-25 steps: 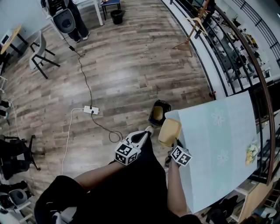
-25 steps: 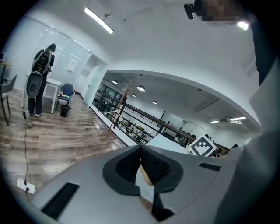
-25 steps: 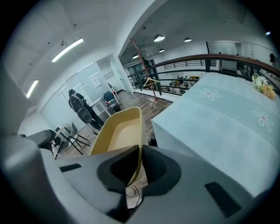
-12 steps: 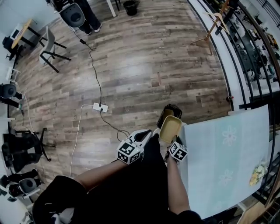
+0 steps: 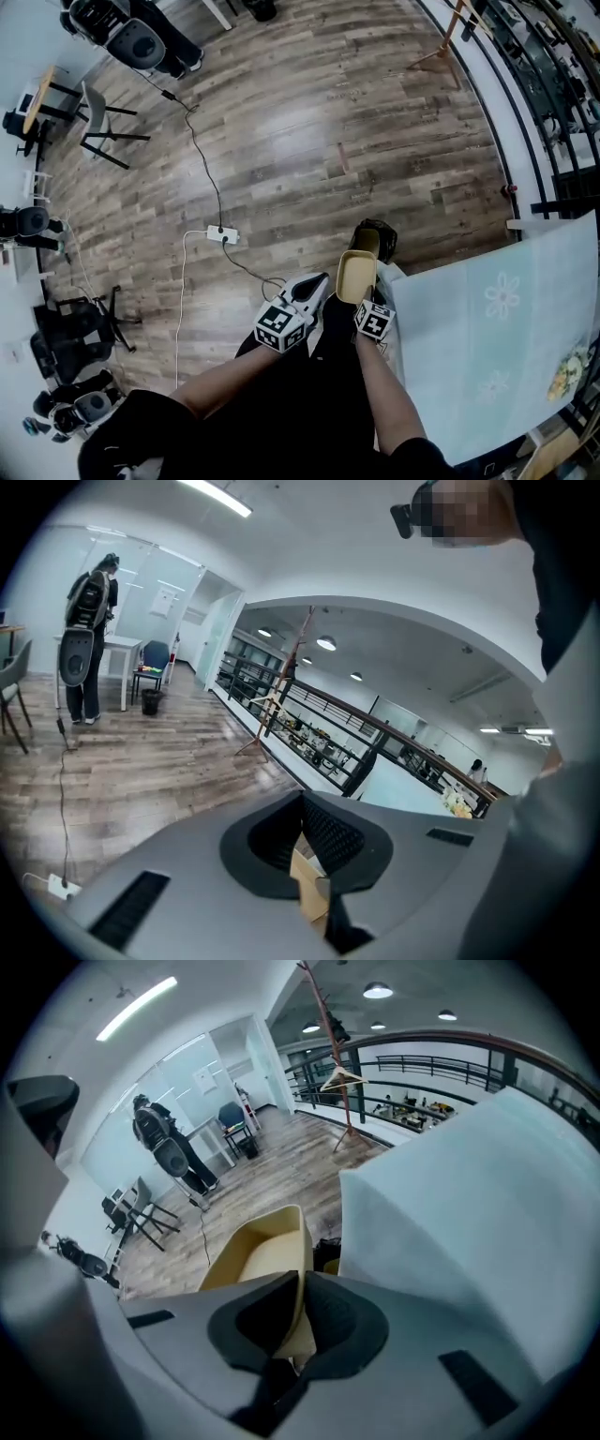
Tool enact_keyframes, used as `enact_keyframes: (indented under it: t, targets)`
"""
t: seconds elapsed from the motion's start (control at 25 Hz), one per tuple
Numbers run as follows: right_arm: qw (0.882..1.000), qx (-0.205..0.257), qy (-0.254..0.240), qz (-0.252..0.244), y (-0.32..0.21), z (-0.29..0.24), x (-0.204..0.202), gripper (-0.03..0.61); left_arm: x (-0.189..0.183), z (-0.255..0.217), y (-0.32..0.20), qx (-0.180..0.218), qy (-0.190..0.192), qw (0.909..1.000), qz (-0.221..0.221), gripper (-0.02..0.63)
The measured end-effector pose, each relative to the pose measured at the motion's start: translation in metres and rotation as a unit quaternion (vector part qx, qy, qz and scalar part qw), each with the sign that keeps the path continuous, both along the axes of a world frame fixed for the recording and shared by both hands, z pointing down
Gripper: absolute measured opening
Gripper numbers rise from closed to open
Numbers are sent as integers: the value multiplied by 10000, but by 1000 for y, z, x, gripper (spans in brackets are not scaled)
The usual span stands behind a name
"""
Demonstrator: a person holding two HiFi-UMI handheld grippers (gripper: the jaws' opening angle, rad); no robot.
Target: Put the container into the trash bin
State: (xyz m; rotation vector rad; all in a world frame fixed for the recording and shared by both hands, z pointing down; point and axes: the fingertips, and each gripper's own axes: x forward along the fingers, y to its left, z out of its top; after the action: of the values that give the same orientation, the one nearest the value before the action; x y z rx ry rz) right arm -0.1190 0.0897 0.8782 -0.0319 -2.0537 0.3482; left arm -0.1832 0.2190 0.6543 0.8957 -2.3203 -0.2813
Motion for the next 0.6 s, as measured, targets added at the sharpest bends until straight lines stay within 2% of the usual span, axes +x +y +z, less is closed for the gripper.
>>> enact_keyframes:
  t: [0.24, 0.6]
  targets:
    - [9981, 27, 119, 605, -6, 38, -12, 46, -11, 29, 14, -151, 250, 9996, -42, 15]
    - [9892, 210, 32, 1447, -19, 75, -37, 48, -11, 58, 25, -324, 516, 9979, 212, 15]
